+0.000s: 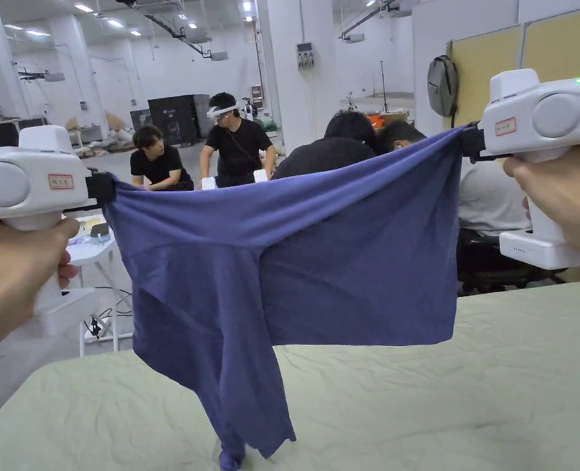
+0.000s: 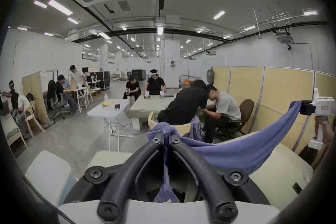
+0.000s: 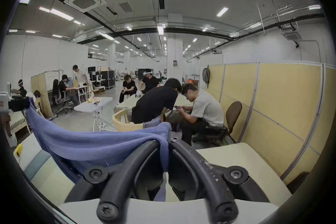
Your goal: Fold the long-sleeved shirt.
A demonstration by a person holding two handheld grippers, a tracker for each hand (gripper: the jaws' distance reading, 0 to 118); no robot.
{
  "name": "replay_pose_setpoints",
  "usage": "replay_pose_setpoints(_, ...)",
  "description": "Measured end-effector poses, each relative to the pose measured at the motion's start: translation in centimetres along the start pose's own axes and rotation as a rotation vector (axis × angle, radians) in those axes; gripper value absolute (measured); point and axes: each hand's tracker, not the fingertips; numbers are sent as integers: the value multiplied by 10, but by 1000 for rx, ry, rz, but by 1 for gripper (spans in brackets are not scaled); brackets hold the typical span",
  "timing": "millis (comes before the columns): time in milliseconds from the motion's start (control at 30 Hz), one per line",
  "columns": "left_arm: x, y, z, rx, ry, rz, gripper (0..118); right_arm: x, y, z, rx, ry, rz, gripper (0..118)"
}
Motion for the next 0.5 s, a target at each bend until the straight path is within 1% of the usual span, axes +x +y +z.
replay_pose_setpoints(133, 3, -44, 5, -55, -16, 4, 2, 5, -45, 3, -63, 16, 6, 5)
replay_pose_setpoints(200, 3, -70, 9, -88, -34, 28, 2, 9, -71, 2, -77, 2, 19, 5)
replay_pose_setpoints(267, 5, -98, 13, -130, -32, 19, 2, 14, -97, 2, -119, 19, -4, 5)
replay_pose_setpoints(333, 7, -126, 20, -165, -49, 62, 2, 16, -126, 6, -168, 27, -15, 5)
replay_pose_setpoints(367, 8, -142, 24, -194, -55, 53, 2, 16, -140, 8, -190, 13, -21, 5)
replay_pose_setpoints(400, 9, -156, 28, -200, -48, 63, 2, 17, -152, 10, -218, 27, -25, 5)
replay_pose_setpoints(433, 11, -171, 32, -249, -59, 73, 2, 16, -168, 17, -226, 22, -47, 5)
replay_pose_setpoints(500, 14, -203, 44, -264, -48, 80, 2, 16, -198, 28, -278, 36, -83, 5)
